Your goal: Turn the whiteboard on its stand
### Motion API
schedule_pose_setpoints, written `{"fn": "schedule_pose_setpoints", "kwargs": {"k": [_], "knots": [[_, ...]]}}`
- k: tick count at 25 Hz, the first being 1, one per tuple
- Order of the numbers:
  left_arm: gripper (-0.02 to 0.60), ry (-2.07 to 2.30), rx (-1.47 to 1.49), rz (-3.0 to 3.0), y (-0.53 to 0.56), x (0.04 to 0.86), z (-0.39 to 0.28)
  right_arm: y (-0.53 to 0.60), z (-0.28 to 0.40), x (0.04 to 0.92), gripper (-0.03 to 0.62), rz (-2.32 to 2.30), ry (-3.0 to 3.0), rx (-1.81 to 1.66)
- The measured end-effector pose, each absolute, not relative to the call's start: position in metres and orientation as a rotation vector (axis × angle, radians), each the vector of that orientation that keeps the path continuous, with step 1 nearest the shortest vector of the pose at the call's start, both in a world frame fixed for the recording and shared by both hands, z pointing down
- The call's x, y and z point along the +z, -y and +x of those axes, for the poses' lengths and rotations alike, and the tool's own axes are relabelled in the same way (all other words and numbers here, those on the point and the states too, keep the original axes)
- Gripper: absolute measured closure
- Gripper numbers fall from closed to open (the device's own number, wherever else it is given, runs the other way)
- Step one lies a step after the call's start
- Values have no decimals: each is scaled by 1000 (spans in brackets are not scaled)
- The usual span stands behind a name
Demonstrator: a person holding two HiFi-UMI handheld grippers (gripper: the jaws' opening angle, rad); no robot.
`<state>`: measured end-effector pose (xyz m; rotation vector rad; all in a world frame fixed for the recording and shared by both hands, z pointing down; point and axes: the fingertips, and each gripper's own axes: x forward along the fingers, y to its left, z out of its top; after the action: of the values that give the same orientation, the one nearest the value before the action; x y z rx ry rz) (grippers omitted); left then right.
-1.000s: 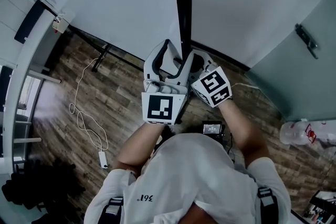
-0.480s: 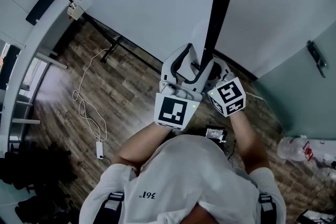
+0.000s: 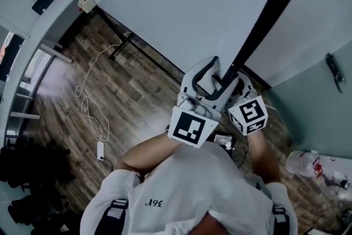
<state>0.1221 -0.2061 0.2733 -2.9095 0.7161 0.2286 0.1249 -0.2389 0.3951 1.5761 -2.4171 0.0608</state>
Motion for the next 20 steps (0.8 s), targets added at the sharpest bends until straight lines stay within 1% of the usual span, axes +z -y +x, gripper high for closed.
{"fn": "schedule_pose_setpoints", "kwargs": {"k": [20], "knots": [[351,-510,294,-2926,142,261,124,175,132,391,444,1565,2387,67]]}}
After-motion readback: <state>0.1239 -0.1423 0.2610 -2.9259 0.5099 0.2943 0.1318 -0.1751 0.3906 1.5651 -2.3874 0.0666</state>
